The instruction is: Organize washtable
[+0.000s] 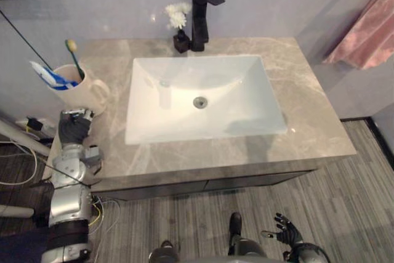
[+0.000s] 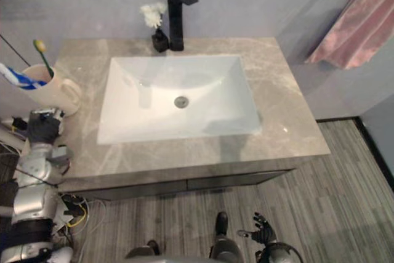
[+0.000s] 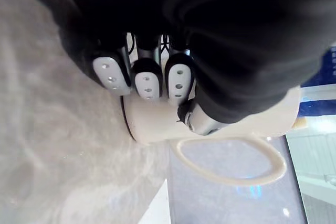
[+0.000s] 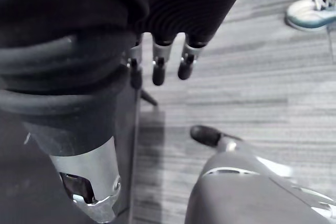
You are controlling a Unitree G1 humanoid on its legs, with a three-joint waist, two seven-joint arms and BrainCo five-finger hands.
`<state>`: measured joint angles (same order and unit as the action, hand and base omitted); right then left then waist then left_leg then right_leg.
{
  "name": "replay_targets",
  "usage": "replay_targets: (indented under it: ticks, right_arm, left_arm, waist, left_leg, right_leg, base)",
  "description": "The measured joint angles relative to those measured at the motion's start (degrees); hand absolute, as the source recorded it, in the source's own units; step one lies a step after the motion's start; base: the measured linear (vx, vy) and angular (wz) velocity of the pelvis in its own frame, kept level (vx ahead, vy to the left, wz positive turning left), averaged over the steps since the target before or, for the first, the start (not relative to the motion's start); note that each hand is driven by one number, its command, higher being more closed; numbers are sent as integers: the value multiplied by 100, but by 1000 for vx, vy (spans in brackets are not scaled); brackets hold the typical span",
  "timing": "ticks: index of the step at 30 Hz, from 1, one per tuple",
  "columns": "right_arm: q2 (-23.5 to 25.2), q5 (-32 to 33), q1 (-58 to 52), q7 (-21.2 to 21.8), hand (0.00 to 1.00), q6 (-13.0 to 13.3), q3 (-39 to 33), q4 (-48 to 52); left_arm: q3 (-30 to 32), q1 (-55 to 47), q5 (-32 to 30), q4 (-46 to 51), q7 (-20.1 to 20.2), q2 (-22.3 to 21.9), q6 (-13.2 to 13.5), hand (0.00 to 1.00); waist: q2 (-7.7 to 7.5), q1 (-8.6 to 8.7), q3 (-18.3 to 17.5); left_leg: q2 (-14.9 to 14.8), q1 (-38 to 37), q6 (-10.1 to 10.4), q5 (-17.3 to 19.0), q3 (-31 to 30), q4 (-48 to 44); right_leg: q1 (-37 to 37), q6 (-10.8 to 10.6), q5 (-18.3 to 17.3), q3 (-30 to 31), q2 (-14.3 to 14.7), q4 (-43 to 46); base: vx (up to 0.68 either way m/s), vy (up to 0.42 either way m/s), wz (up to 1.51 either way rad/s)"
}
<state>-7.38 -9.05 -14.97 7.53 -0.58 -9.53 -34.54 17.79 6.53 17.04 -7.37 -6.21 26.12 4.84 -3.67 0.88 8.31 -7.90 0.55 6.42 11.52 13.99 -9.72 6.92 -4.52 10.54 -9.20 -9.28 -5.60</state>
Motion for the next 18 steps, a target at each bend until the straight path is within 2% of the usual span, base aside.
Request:
replay_targets:
  ticks: [18]
  right_arm:
    - [1, 2, 54, -110, 0, 0, 4, 15]
  left_arm:
    - [-198, 362, -106, -193, -14, 195, -59, 100]
  waist:
    - [-14, 13, 1]
  left_leg:
    - [1, 186, -3, -2, 21, -76]
  right_leg:
    - [161, 81, 66, -29, -8, 1]
  base:
    - [-4, -3, 0]
